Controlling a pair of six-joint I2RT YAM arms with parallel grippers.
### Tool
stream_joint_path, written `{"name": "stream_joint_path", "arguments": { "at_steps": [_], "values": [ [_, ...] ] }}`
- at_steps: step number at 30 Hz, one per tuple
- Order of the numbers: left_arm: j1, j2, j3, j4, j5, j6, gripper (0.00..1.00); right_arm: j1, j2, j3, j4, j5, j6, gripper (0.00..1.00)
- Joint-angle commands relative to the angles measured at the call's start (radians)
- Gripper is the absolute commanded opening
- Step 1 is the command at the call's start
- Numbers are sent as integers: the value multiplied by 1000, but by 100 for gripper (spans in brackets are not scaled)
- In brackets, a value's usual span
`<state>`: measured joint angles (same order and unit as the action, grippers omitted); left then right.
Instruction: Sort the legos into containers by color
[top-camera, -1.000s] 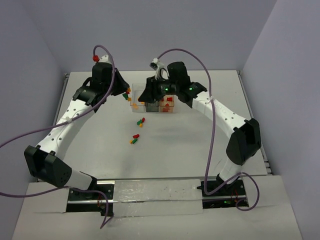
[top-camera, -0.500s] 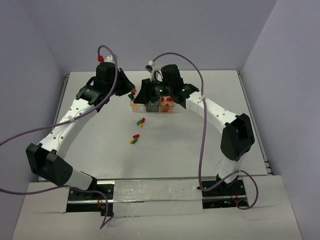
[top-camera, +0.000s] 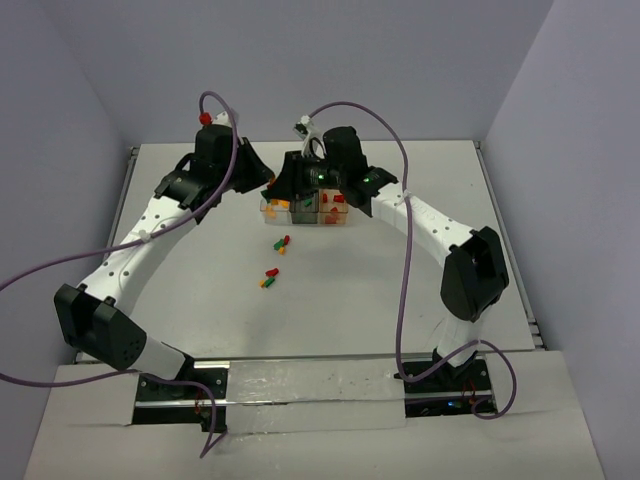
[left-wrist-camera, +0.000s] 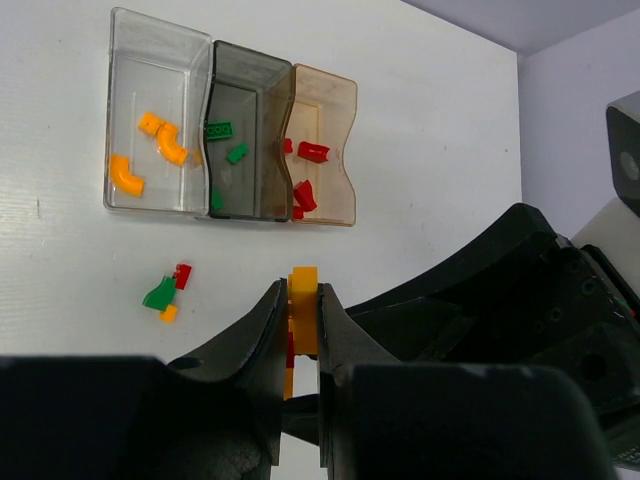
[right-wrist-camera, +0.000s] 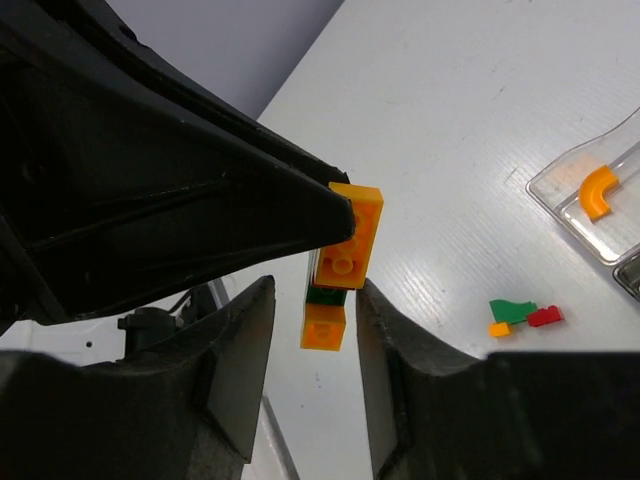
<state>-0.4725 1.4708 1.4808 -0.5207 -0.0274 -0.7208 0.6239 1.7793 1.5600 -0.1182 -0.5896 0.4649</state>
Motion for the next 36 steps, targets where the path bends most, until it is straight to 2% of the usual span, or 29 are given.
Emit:
{"name": "stream_joint_path", "arguments": {
  "at_steps": [1,6,10,17,28,36],
  "values": [
    [-6,0,65,11,18,-22,0,-4,20,49,62,19,29,41],
    [-5,4,70,8,51,-39,0,-4,26,43,72,19,37,37],
    [-5,8,70,8,71,-51,0,-6,28,38,83,17,44,37],
    [-3,13,62,4,63,-67,0,-13,14,9,115,10,49,0],
    [8,66,133,-11,33,-117,0,-10,11,-25,144,-13,77,0],
    [8,80,137,-11,85,-153,0,9,13,-12,88,19,25,0]
  ]
}}
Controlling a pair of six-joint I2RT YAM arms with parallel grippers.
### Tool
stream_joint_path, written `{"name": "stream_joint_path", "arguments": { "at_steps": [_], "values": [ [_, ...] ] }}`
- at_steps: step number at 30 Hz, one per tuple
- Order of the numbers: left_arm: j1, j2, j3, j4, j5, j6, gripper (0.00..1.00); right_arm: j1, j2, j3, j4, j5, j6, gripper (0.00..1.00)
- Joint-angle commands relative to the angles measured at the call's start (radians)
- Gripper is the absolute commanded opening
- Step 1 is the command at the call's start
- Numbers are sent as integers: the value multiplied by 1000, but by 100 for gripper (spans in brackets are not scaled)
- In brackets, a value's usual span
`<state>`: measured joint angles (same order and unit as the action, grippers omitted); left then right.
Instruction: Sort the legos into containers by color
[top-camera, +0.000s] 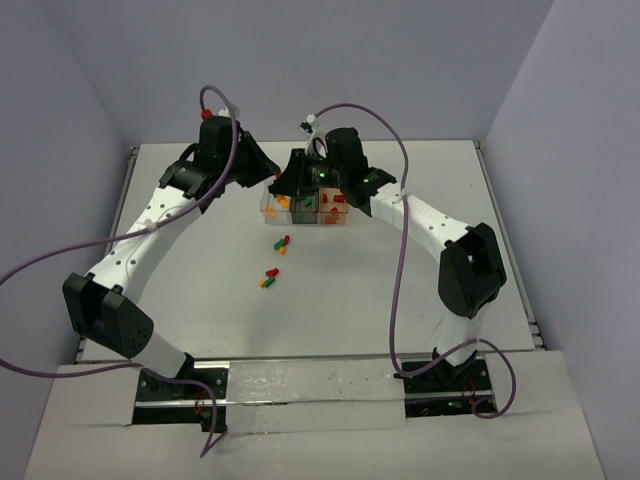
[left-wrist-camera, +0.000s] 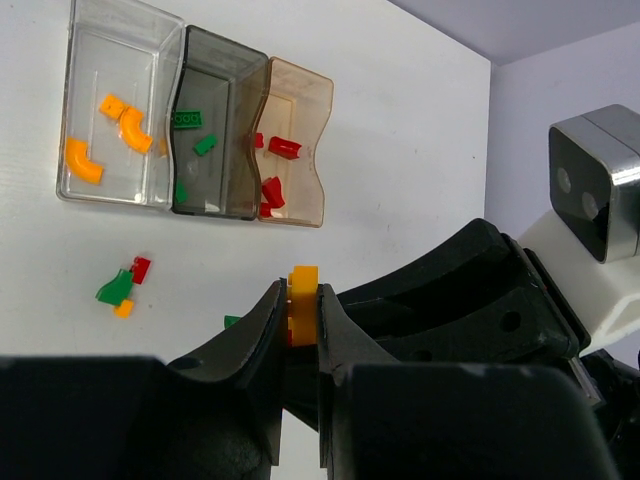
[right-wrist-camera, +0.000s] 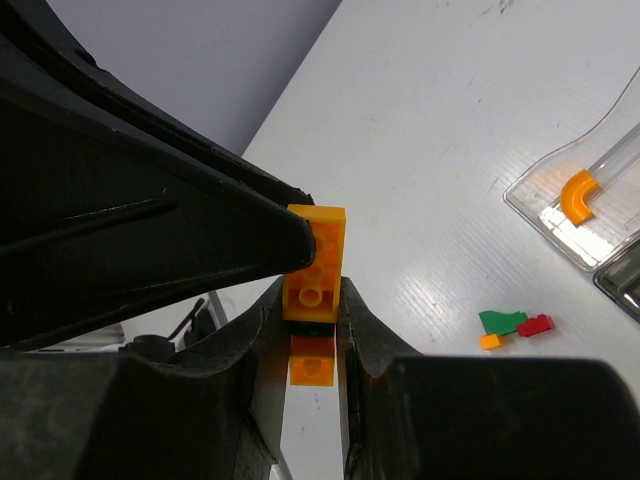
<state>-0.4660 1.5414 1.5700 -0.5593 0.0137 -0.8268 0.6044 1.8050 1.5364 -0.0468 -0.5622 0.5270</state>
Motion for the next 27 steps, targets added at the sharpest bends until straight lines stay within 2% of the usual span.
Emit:
{"name": "stream_joint_path", "arguments": {
  "at_steps": [1,10,16,23,24,27],
  "values": [
    [1,10,46,29,53,-53,0,32,-10,12,11,-1,-45,0],
    [32,1,24,40,110,-80,0,48,0,42,-73,71,-106,0],
    [85,-25,-51,85,178,-109,0,47,-33,12,-82,100,-141,0],
    [78,-41,-68,143,165,-1,0,28,-51,-15,-43,-11,-106,0],
    [75,-42,-72,152,171,23,2,22,-58,-23,-31,-26,-97,0],
    [76,-55,-94,167,197,61,28,-7,-76,-54,17,-89,-63,0]
  ]
}}
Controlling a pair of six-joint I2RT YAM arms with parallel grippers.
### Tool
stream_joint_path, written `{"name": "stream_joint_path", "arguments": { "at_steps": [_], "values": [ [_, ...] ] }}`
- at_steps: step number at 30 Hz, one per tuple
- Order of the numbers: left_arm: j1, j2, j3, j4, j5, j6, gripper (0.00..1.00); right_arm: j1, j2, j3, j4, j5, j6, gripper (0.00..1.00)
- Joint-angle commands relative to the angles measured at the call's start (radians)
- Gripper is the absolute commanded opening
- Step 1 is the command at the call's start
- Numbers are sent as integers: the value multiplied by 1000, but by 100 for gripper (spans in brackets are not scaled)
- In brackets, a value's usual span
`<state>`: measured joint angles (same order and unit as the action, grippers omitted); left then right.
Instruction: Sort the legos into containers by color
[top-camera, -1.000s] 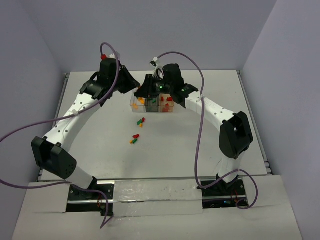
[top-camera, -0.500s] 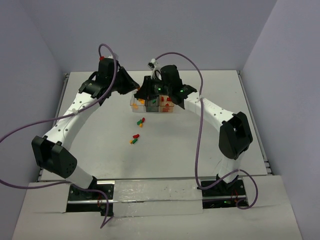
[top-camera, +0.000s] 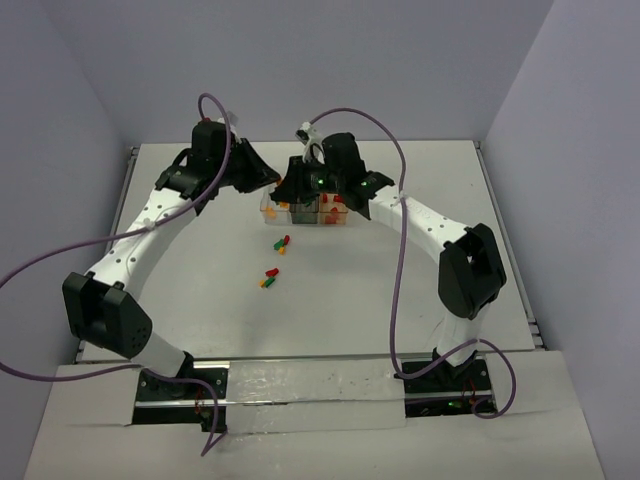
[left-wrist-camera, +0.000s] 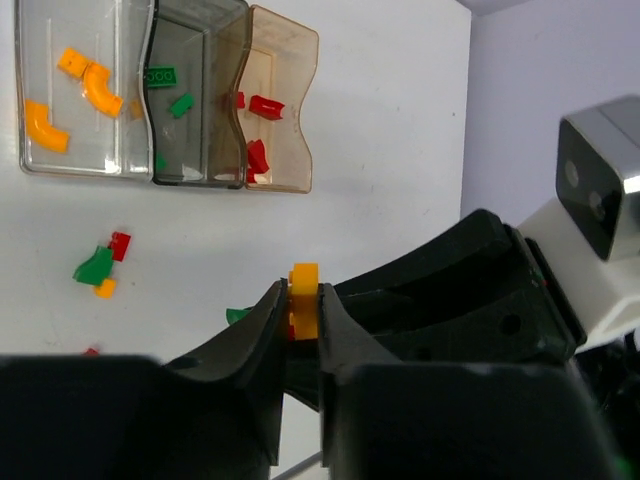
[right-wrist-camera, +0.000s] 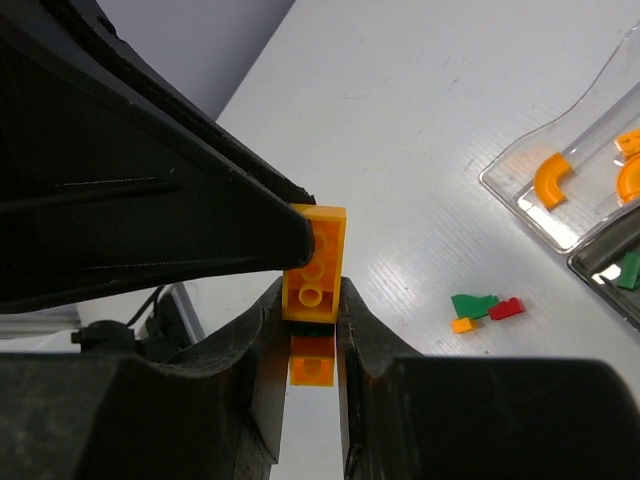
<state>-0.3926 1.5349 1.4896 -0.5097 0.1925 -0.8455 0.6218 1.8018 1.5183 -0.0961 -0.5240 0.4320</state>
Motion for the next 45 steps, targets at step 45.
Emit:
{"name": "stream_joint_path", "arguments": {
  "at_steps": [45],
  "values": [
    [60,-176,-347,701,600,-31,49,-208,-165,-301,577,-248,766,0]
  ]
}}
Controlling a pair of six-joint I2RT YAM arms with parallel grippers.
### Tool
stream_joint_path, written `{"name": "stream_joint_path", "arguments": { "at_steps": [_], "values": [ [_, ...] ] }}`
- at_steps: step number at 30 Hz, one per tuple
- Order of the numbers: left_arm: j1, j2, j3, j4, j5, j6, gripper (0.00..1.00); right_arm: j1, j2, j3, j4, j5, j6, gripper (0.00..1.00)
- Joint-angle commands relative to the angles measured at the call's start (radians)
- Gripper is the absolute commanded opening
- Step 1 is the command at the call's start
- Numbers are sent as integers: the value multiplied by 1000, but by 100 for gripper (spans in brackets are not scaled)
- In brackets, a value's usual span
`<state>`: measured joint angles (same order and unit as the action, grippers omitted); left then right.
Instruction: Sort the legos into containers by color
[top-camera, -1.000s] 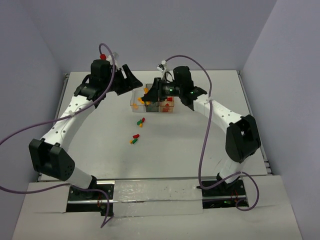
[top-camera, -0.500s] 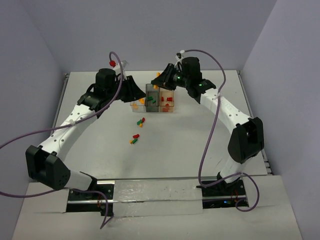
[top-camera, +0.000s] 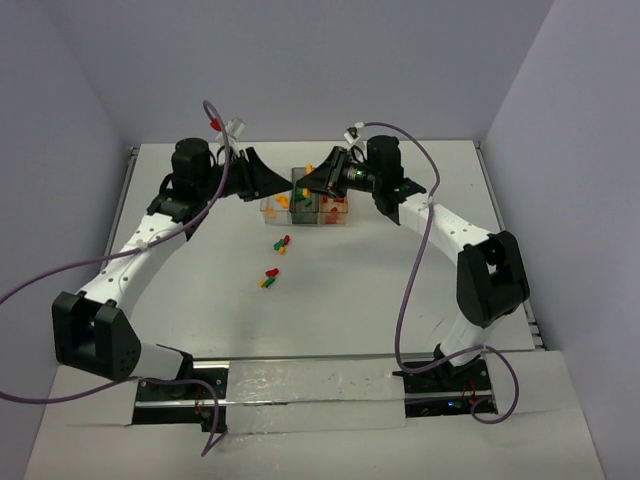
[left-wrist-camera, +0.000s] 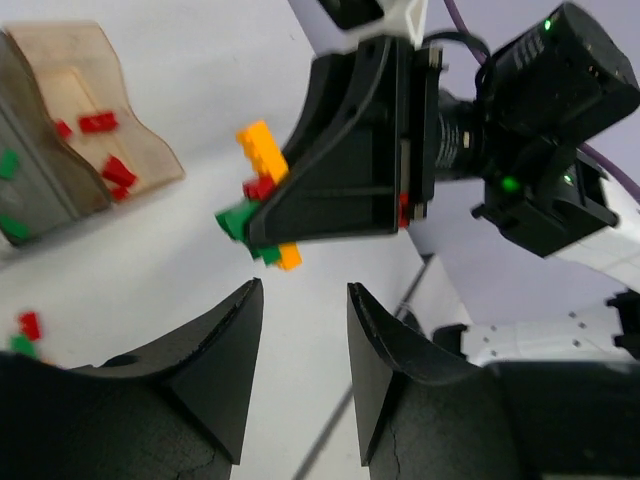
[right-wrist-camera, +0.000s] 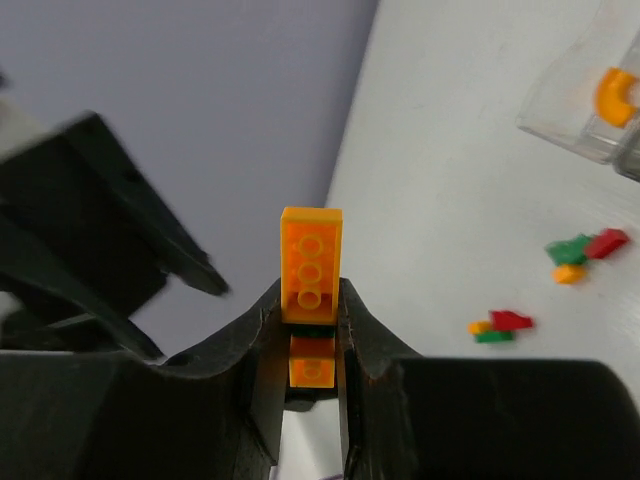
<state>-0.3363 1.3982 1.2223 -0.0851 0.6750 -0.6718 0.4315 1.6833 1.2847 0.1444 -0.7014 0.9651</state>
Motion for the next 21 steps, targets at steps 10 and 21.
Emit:
{"name": "stream_joint_path", "arguments": {
  "at_steps": [10,21],
  "values": [
    [2,-22,-117,386,88,-331,52,-13,-32,-93,521,-85,355,0],
    [-17,10,-92,381,67,-349,54,5,-45,-90,528,-95,340,0]
  ]
}}
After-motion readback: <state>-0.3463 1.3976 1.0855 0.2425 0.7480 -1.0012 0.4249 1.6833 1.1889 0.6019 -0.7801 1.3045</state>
